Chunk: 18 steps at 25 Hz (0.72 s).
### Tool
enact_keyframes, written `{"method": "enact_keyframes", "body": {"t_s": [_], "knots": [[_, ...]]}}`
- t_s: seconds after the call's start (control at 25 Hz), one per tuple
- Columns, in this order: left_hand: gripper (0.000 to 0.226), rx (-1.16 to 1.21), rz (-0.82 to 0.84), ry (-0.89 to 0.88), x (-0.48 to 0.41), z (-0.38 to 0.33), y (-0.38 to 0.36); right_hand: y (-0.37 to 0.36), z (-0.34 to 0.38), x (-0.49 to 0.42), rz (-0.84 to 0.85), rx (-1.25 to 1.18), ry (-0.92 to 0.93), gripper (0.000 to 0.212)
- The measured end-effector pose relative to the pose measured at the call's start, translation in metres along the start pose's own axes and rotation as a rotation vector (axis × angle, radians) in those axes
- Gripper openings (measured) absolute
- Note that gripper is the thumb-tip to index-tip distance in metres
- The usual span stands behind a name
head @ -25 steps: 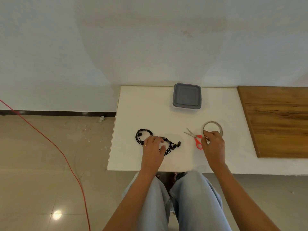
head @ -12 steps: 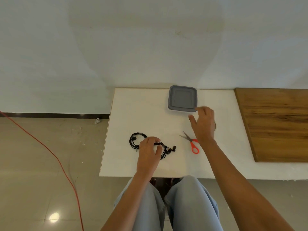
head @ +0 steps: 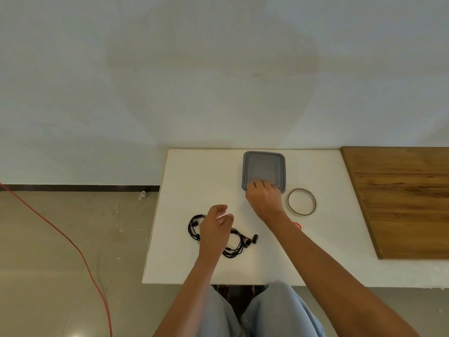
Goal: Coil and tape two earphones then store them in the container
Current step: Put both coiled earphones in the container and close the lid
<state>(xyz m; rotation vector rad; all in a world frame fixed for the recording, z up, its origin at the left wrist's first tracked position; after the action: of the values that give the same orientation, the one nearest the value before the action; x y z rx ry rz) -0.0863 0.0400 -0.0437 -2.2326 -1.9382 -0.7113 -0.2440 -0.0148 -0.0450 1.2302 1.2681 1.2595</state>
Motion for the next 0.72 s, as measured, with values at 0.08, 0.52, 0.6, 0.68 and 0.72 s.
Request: {"method": "enact_keyframes", "body": {"t_s": [0.08, 0.52, 0.6, 0.68, 0.72], "knots": [[0.029, 0.009, -0.001, 0.015, -0.007, -0.003, 0.001, 0.003, 0.004, 0.007, -0.072, 0.010, 0.065, 0.029], [0.021, 0.313, 0.026, 0.310, -0.013, 0.029, -0.005, -0.010, 0.043, 0.060, -0.132, -0.162, 0.268, 0.027], [0.021, 0.303, 0.036, 0.327, -0.011, 0.031, -0.008, -0.007, 0.046, 0.058, -0.136, -0.158, 0.206, 0.029], [0.025, 0.320, 0.052, 0.327, -0.013, 0.033, -0.010, -0.008, 0.054, 0.055, -0.151, -0.112, 0.195, 0.031], [0.024, 0.336, 0.057, 0.320, -0.013, 0.032, -0.010, -0.009, 0.058, 0.056, -0.156, -0.095, 0.203, 0.033]]}}
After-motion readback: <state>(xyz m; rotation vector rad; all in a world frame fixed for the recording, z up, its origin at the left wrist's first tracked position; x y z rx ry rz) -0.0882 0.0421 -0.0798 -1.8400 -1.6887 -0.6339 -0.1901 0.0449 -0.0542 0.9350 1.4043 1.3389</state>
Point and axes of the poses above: each hand's wrist, its own x-axis away from the middle knuckle, its own y-axis out of the back of the hand, z = x × y, the point moved 5 cm from there along -x, towards the middle knuckle, and after that the axes turned 5 degrees about z, right-handed, at the moved point
